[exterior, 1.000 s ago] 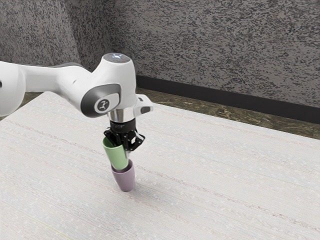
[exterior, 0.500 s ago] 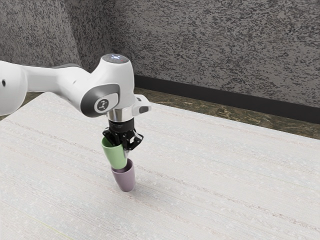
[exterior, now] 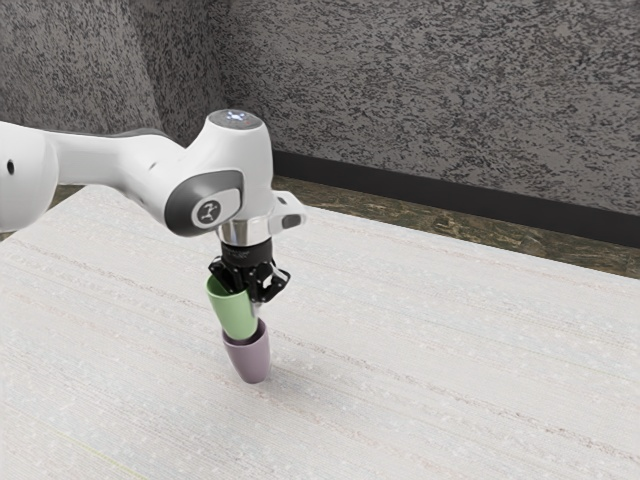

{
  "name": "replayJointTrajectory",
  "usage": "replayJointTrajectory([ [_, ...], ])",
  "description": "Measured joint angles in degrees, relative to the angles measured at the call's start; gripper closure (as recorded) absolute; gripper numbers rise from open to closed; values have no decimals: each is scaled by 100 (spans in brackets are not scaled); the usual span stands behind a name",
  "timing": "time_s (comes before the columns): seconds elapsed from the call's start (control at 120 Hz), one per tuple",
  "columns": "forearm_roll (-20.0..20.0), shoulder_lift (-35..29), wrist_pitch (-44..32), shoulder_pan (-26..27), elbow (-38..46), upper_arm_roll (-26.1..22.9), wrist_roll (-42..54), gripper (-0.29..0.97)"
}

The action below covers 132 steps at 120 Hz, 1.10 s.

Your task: Place the left cup onto the right cup

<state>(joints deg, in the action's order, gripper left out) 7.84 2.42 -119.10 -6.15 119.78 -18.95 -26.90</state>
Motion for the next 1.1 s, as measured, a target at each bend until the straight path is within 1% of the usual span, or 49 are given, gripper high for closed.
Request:
replayJointTrajectory([
  [1.1, 109, 321, -239, 13, -5, 99, 0, 78],
])
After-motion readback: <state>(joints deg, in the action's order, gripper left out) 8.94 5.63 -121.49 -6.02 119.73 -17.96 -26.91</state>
